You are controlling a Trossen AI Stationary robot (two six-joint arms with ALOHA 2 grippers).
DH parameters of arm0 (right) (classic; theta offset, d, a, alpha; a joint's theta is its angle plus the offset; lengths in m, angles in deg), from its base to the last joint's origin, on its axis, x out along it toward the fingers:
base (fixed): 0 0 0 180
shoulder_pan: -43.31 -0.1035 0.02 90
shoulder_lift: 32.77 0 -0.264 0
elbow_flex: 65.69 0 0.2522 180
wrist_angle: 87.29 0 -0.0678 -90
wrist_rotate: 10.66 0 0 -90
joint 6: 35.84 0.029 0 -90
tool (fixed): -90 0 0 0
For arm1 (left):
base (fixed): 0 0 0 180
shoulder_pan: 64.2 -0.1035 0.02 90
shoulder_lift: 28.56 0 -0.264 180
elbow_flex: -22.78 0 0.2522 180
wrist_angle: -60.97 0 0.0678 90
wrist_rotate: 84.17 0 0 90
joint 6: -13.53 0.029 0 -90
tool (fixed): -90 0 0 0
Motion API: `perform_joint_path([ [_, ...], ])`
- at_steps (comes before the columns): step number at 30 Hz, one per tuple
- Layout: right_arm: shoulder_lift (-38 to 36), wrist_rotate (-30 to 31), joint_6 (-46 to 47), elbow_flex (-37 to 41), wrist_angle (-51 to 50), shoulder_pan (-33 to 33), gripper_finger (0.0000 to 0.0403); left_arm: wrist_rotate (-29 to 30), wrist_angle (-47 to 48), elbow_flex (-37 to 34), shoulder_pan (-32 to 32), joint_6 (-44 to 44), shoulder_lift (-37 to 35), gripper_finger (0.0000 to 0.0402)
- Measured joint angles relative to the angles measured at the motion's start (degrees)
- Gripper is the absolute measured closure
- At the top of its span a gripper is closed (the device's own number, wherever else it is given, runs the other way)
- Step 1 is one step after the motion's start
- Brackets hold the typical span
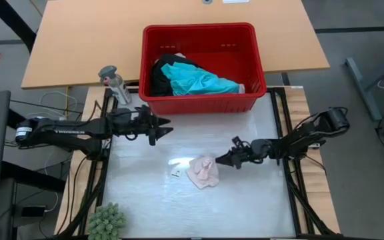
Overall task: Fold Laundry from Bin
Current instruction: Fold the white underwear
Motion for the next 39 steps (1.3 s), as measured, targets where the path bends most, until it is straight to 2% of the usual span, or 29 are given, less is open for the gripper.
perform_joint_path([
  [2, -2.43, -0.07, -1.4, -0.42, -3.78, 0.48, 0.0204, -0.81, -0.13, 0.0, 0.78, -0.5, 2.61, 0.0136],
  [5, -5.99, -0.87, -9.6, -6.16, -15.81, 1.15, 0.0202, -1.22, -0.09, -0.01, 2.54, 1.19, 6.72, 0.0136],
  [7, -8.69, -3.21, -16.23, -13.0, -29.98, 2.14, 0.0208, -1.3, -0.37, -0.02, 3.57, 1.57, 9.16, 0.0136],
  [11, -8.82, -6.09, -31.66, -32.26, -69.09, 3.45, 0.0223, -0.69, -0.2, -0.02, 4.96, 1.17, 11.01, 0.0136],
  [15, -2.28, -4.15, -46.56, -50.45, -90.4, 3.2, 0.0227, 2.97, 0.11, -0.02, 4.77, 1.08, 10.04, 0.0136],
  [21, 13.0, -1.31, -62.26, -68.41, -99.75, 0.71, 0.0226, 3.57, 2.82, -0.02, 3.46, 3.4, 5.21, 0.0136],
  [27, 25.96, -1.97, -64.93, -80.47, -106.16, 0.24, 0.0222, 3.44, 10.01, 0.02, 2.67, 7.32, -3.81, 0.0136],
  [35, 36.98, -1.38, -66.5, -86.03, -109.45, -2.71, 0.0225, 3.39, 17.27, 0.02, 2.24, 8.81, -11.78, 0.0136],
  [39, 40.28, 6.64, -64.77, -86.6, -112.06, -4.27, 0.0226, 3.4, 19.0, 0.02, 2.38, 8.74, -12.52, 0.0136],
])
